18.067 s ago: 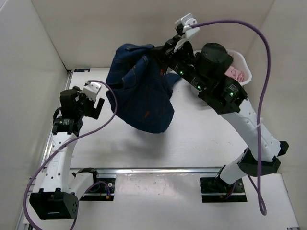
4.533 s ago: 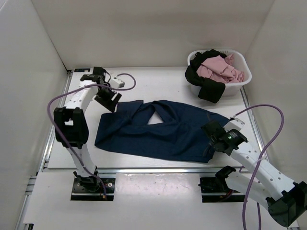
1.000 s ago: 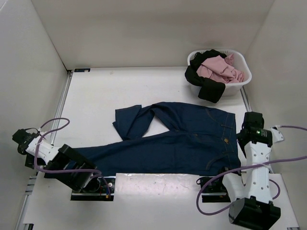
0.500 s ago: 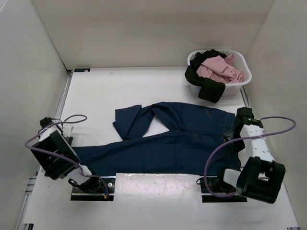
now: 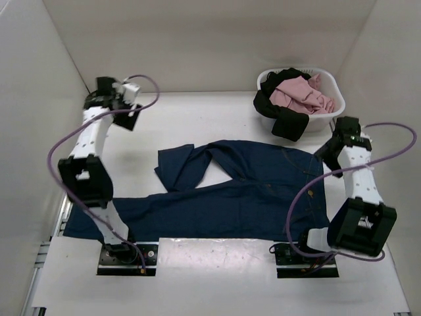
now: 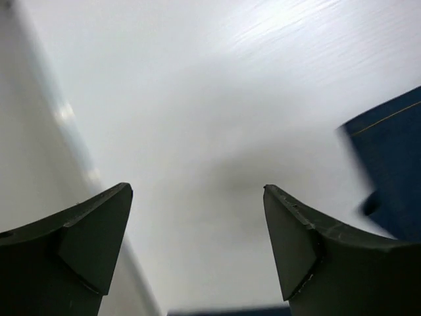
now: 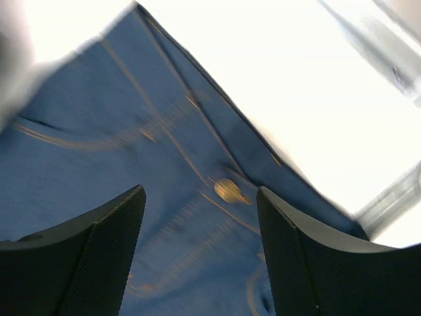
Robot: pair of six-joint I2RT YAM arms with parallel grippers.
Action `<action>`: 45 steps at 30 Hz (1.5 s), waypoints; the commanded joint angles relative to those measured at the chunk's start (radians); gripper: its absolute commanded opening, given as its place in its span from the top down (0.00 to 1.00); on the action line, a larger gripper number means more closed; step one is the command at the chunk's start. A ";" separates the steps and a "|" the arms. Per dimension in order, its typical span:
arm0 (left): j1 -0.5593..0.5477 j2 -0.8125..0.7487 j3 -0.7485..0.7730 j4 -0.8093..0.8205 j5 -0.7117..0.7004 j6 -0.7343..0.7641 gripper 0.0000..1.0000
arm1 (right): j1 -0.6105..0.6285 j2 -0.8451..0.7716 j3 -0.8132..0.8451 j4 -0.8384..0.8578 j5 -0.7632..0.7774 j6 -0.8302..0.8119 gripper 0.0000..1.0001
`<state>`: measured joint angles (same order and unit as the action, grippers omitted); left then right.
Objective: Fold and stack the trousers
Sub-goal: Flatten the trousers out
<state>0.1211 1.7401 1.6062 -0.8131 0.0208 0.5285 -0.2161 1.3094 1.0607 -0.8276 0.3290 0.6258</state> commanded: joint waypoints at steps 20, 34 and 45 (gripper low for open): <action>-0.253 0.518 0.144 -0.311 0.518 -0.101 0.48 | -0.043 0.662 0.246 0.212 -0.140 0.028 0.47; 0.063 0.389 0.477 -0.298 0.232 -0.217 0.86 | -0.097 0.502 0.188 0.194 -0.104 -0.017 1.00; 0.158 0.194 -0.144 -0.183 0.032 -0.186 0.86 | -0.097 0.473 0.116 0.214 -0.159 -0.009 1.00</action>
<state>0.2344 1.9274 1.5539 -1.0267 0.1715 0.3714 -0.3080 1.8137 1.1866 -0.6140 0.1833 0.6212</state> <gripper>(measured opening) 0.160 0.017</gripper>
